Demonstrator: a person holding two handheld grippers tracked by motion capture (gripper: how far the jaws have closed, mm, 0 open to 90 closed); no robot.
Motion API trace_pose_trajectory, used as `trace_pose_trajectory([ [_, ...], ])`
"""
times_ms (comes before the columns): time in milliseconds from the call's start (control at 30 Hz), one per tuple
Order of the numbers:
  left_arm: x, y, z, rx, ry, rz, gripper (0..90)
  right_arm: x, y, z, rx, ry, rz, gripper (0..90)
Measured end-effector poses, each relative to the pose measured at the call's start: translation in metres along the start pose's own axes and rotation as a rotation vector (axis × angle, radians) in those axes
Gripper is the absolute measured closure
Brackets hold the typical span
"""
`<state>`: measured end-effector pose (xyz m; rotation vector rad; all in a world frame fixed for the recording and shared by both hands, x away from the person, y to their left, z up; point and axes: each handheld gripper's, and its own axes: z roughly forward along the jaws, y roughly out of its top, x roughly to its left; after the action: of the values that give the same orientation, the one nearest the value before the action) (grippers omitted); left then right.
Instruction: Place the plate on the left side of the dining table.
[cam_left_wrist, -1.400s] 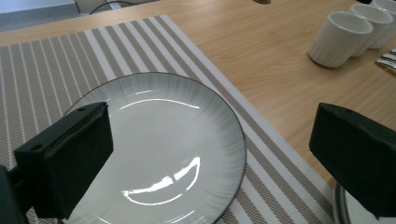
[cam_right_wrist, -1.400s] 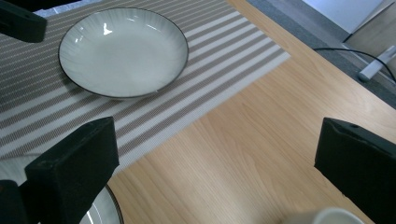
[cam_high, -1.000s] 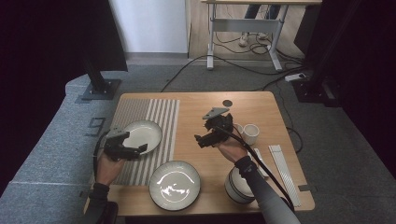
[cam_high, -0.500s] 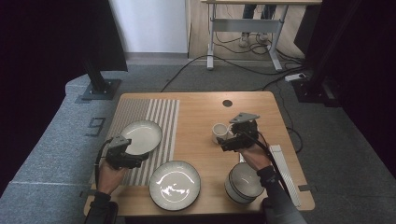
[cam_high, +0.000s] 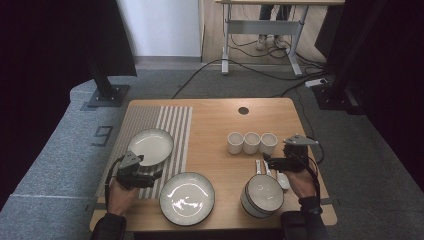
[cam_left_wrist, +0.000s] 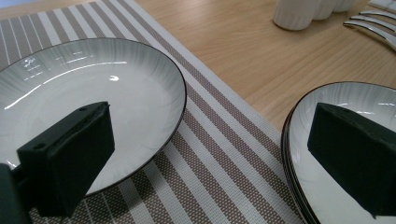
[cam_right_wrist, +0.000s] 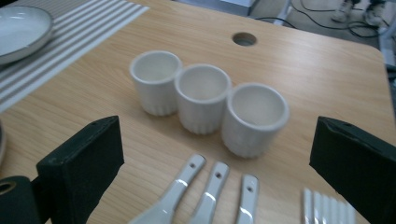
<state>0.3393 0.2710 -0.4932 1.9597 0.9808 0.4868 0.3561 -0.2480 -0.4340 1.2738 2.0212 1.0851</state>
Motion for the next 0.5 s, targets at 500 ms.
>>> trace_pose_trajectory([
  [500,-0.004,-0.021,0.001,0.006,0.013,-0.006,0.9,-0.025,-0.085,-0.002,-0.008,-0.120,0.118,5.4],
])
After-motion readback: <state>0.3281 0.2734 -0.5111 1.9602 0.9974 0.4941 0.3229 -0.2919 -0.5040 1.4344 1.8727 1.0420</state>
